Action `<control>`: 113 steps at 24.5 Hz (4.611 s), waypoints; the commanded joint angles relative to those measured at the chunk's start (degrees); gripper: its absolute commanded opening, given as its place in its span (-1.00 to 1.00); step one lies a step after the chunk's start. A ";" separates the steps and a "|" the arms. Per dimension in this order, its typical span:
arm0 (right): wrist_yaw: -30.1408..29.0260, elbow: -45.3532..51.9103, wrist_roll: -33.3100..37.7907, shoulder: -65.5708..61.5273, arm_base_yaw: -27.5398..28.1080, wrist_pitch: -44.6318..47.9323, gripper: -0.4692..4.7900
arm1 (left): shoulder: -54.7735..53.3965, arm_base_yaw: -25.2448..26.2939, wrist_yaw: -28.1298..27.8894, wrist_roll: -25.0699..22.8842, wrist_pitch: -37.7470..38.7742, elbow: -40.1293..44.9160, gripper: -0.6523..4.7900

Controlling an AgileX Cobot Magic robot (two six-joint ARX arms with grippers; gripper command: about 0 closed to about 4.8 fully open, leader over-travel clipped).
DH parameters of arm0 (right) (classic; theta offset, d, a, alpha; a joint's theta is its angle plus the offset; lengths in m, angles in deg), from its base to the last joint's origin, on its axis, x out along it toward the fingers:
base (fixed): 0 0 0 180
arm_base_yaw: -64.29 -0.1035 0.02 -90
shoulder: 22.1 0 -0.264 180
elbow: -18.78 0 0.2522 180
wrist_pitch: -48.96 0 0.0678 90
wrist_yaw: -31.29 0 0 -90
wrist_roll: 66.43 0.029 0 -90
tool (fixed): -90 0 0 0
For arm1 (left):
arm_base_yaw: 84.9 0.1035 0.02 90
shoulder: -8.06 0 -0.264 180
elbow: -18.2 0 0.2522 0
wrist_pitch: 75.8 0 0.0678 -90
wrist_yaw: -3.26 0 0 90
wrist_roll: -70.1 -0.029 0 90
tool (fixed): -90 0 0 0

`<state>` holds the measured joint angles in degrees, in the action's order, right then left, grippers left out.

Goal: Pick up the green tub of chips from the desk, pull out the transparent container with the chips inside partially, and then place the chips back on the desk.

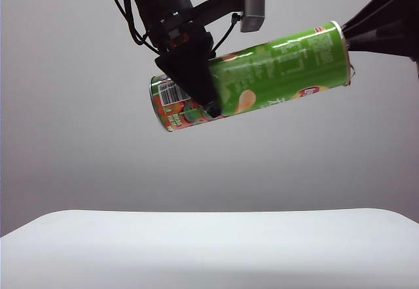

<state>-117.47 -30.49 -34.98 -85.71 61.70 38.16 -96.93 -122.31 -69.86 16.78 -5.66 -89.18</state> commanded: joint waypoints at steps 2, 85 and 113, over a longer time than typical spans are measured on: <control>-2.47 -0.35 -0.63 0.28 4.04 1.57 -0.85 | 0.50 0.39 -1.66 0.02 3.76 -0.11 0.34; 1.42 -0.37 -9.97 0.33 8.39 -1.38 0.44 | 1.84 3.28 4.15 1.68 2.86 -0.11 0.22; 22.99 -1.20 -28.00 23.26 6.91 -24.06 0.22 | 1.55 11.65 2.45 3.02 -4.02 10.45 0.22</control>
<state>-99.83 -31.52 -58.61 -63.85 69.72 18.56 -95.75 -110.66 -68.30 19.60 -7.60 -79.37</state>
